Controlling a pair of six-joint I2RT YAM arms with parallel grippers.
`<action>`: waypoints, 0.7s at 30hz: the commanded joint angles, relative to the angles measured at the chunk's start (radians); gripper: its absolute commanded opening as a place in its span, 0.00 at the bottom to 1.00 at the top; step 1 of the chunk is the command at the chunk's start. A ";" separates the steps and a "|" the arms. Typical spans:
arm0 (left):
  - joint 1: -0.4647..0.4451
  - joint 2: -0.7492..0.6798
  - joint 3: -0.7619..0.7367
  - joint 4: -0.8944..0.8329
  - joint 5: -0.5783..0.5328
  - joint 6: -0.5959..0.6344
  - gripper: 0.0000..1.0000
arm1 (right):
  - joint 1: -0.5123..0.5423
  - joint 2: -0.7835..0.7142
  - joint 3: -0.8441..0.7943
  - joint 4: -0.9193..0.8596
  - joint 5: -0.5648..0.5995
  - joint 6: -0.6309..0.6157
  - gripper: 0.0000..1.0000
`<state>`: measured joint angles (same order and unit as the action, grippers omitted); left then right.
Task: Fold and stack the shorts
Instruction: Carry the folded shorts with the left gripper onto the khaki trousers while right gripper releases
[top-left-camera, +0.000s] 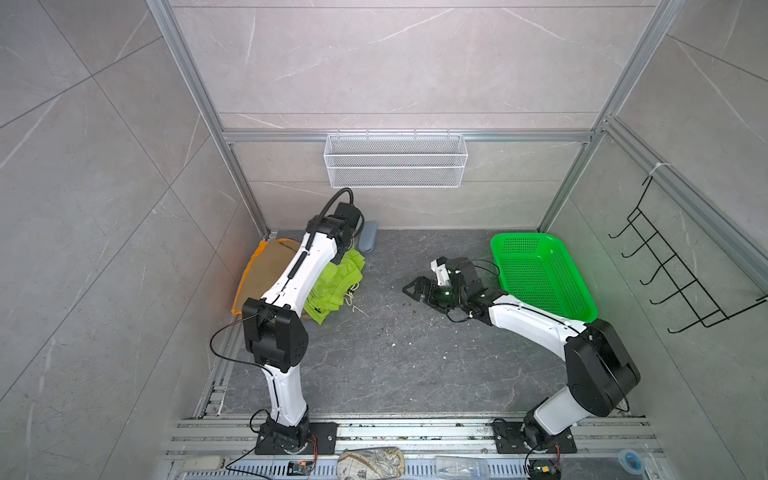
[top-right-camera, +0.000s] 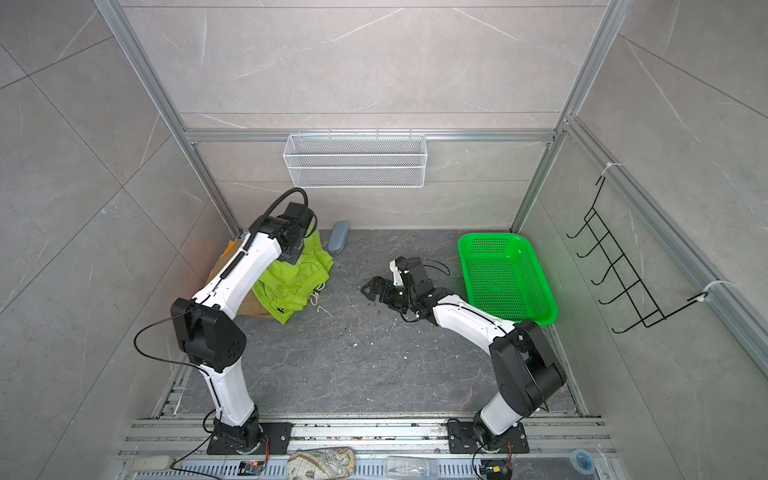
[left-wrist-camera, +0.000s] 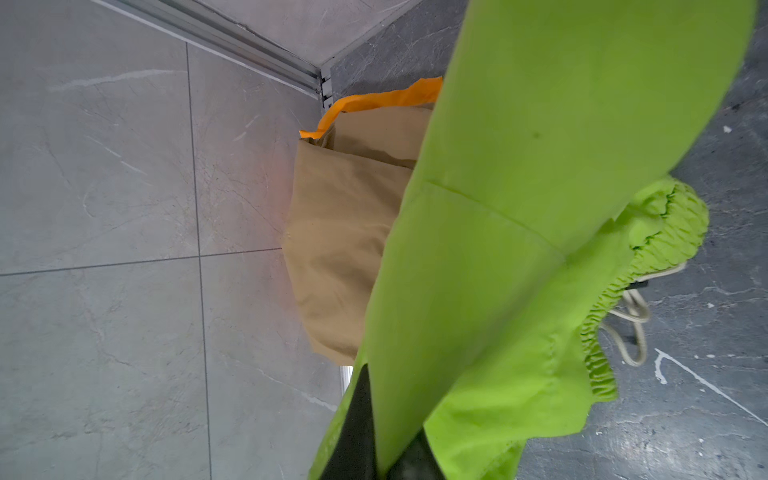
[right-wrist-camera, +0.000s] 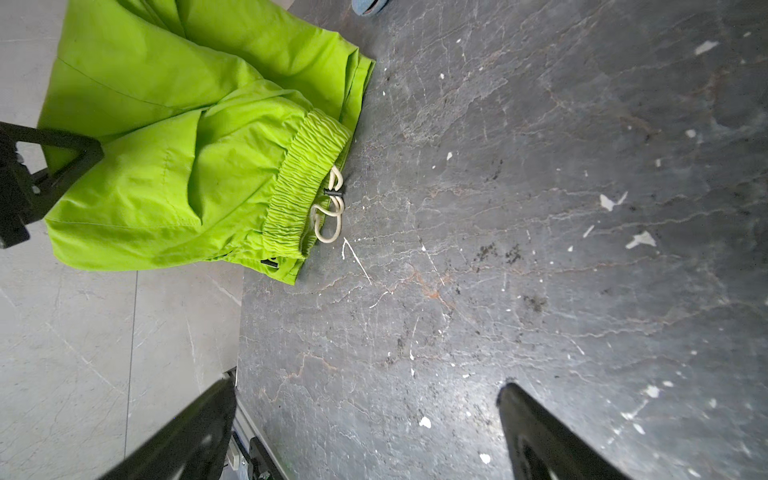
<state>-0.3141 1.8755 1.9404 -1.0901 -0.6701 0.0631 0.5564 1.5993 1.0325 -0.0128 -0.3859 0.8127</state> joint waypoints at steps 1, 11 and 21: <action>0.078 -0.097 0.065 0.032 0.132 -0.043 0.00 | 0.005 0.015 0.008 0.021 -0.004 0.002 1.00; 0.198 -0.153 0.037 0.069 0.299 0.043 0.00 | 0.004 0.060 0.049 0.034 -0.022 0.012 1.00; 0.458 -0.155 -0.149 0.214 0.576 0.120 0.00 | 0.005 0.090 0.079 0.017 -0.045 0.014 0.99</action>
<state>0.0860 1.7599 1.8103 -0.9779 -0.1959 0.1352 0.5564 1.6657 1.0809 0.0021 -0.4122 0.8196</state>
